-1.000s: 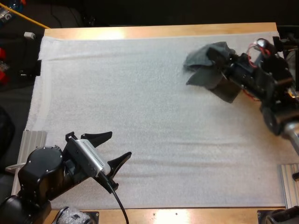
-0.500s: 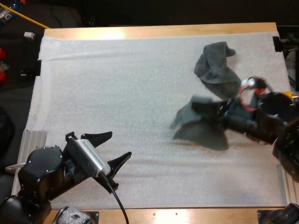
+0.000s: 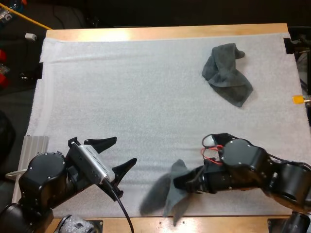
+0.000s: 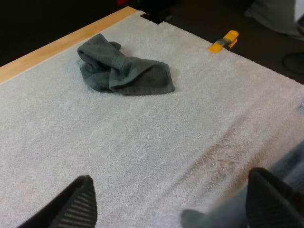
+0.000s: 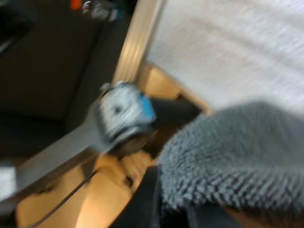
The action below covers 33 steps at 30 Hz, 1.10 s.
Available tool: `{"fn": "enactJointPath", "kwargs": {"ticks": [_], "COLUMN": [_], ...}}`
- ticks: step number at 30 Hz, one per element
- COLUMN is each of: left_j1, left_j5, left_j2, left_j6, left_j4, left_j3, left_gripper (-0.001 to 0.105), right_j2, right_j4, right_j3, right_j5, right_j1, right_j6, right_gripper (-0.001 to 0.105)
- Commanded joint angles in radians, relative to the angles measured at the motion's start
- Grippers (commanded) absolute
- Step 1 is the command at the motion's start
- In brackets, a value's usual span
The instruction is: Pick towel from pile, fold and stack
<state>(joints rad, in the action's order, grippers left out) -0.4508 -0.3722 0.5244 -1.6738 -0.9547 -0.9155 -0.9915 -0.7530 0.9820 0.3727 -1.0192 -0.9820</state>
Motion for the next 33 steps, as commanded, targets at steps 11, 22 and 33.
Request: {"fn": "enactJointPath", "kwargs": {"ticks": [11,22,33], "left_j1": [-0.003,-0.003,-0.003], "left_j5": [-0.007,-0.006,-0.005], "left_j2": [0.001,0.001,0.001], "left_j6": [-0.012,-0.012,-0.012], "left_j4": [0.011,0.011,0.008], "left_j3": [-0.008,-0.008,-0.008], "left_gripper": [0.063,0.063,0.063], "right_j2": [-0.442,-0.722,-0.738], "right_j4": [0.401,0.514,0.511], "right_j3": [0.036,0.286,0.393], "right_j5": [0.028,0.033,0.051], "right_j1": [0.193,0.229,0.229], "right_j6": [-0.001,-0.001,-0.044], "right_gripper": [0.0,0.018,0.069]}}
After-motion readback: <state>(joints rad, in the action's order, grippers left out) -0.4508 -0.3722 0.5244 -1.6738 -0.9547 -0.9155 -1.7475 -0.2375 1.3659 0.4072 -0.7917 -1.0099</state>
